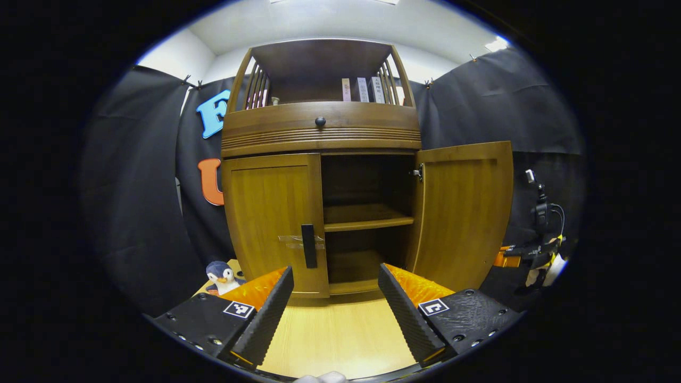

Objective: Open the right door of the double-door shoe cabinet with the right hand, and open the left door with the left hand.

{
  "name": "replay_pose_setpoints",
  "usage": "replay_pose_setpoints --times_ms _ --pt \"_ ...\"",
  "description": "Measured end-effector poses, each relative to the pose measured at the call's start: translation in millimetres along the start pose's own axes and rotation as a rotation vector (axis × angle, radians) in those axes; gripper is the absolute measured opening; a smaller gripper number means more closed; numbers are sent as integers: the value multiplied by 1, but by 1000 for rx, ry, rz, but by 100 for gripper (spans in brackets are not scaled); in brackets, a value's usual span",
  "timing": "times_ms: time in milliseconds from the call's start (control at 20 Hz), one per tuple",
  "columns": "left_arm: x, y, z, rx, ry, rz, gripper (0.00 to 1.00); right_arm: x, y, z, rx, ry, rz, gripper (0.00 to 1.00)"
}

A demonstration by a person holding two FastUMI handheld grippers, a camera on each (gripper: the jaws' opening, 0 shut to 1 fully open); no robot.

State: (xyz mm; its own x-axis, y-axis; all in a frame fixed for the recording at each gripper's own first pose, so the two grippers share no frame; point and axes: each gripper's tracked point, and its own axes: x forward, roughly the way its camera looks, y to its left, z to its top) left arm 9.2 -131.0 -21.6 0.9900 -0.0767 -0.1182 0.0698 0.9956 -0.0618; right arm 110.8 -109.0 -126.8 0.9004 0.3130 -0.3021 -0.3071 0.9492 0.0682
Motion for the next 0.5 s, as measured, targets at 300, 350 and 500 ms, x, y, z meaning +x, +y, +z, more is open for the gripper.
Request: replay_pose_setpoints --times_ms 300,350,500 --pt "4 -8 8 -2 -12 58 96 -5 -2 -3 -14 33 16 8" --pt "5 -5 10 4 -14 68 96 -8 -4 -5 -15 39 21 9" --pt "7 3 13 5 -20 85 96 -25 -18 -12 -28 60 -5 33"
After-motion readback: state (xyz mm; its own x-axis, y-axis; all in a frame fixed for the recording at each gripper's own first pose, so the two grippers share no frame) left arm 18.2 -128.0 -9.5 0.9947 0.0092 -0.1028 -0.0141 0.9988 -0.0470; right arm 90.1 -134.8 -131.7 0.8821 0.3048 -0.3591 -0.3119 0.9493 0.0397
